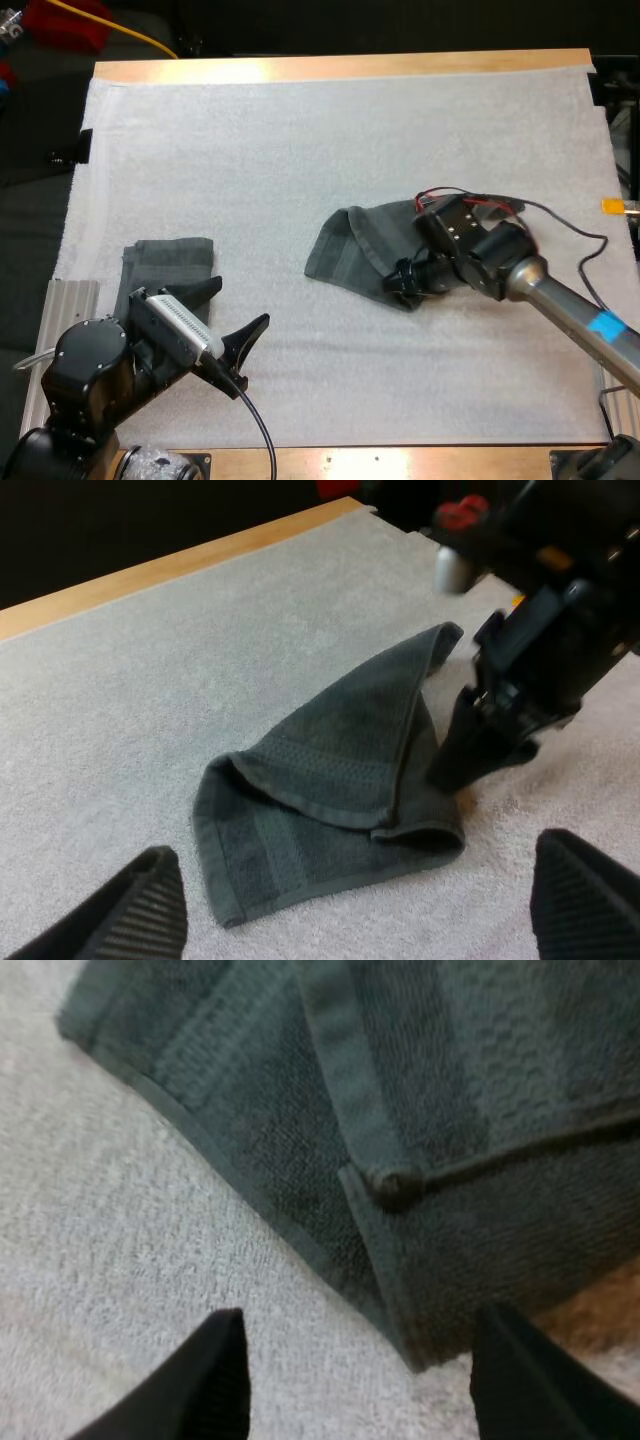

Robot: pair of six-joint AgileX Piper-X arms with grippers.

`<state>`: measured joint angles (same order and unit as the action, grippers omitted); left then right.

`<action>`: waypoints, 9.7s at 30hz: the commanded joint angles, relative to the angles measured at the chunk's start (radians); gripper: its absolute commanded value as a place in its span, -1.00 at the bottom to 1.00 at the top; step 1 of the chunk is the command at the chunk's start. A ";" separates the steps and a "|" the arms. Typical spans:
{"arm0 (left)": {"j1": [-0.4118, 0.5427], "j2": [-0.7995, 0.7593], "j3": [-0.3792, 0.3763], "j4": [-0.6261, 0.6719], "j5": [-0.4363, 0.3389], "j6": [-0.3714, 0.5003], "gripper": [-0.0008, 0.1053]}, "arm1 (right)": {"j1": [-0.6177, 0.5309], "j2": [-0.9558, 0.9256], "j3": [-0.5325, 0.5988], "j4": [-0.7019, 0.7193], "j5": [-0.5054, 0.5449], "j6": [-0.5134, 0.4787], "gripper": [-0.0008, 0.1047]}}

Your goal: Pick towel from pile, fold and stack

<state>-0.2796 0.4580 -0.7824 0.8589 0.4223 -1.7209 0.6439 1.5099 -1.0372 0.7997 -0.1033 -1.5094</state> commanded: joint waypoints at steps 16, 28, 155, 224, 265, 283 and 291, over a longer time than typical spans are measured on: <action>-0.005 0.003 -0.006 -0.004 -0.006 -0.009 0.32 | 0.003 0.170 -0.002 -0.168 -0.036 0.249 -0.07; -0.005 0.003 -0.006 -0.003 -0.006 -0.009 0.32 | 0.001 0.235 -0.002 -0.244 -0.027 0.376 -0.07; -0.005 0.003 -0.006 0.063 0.000 -0.009 0.32 | 0.077 0.349 -0.194 0.074 0.175 0.326 0.03; -0.005 0.688 -0.006 -0.199 0.153 -0.032 0.32 | 0.107 0.147 -0.194 0.309 0.361 0.094 -0.97; -0.005 1.227 -0.042 -0.526 0.202 -0.279 0.04 | 0.107 0.147 -0.194 0.286 0.353 0.094 -0.97; -0.005 1.242 -0.062 -0.488 0.174 -0.298 -0.91 | 0.107 0.147 -0.194 0.285 0.346 0.094 -0.97; -0.005 1.190 -0.062 -0.445 0.176 -0.257 -0.98 | 0.107 0.124 -0.194 0.285 0.346 0.092 -0.97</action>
<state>-0.2796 1.6761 -0.8380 0.4088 0.6055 -1.9882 0.7494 1.6569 -1.2294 1.0841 0.2517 -1.4140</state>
